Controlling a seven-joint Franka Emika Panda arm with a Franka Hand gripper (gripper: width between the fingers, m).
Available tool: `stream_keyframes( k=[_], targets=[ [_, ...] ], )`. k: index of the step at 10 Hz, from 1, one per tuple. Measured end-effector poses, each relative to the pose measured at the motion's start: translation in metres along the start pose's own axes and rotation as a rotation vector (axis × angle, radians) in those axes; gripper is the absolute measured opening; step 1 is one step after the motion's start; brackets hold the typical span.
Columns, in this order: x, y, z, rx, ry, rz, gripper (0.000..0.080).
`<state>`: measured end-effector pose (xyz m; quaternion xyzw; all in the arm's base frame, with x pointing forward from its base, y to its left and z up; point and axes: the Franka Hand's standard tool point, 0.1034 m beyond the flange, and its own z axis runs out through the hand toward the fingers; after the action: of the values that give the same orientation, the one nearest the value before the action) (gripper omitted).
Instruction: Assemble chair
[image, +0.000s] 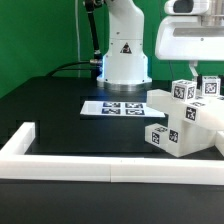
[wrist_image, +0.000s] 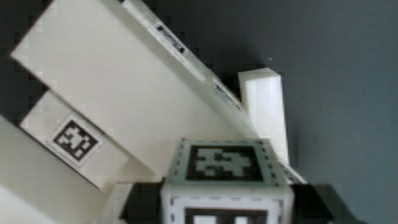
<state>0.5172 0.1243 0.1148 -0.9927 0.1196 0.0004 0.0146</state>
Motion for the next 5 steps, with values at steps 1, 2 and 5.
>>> stream_keyframes(
  k=[1,2,5],
  targets=[
    [-0.0001,-0.0002,0.0,0.001,0.0,0.059,0.0287],
    [-0.0001,-0.0003,0.0,0.001,0.0,0.132,0.0287],
    [-0.0005,-0.0009,0.0,0.001,-0.001,0.308,0.0287]
  ],
)
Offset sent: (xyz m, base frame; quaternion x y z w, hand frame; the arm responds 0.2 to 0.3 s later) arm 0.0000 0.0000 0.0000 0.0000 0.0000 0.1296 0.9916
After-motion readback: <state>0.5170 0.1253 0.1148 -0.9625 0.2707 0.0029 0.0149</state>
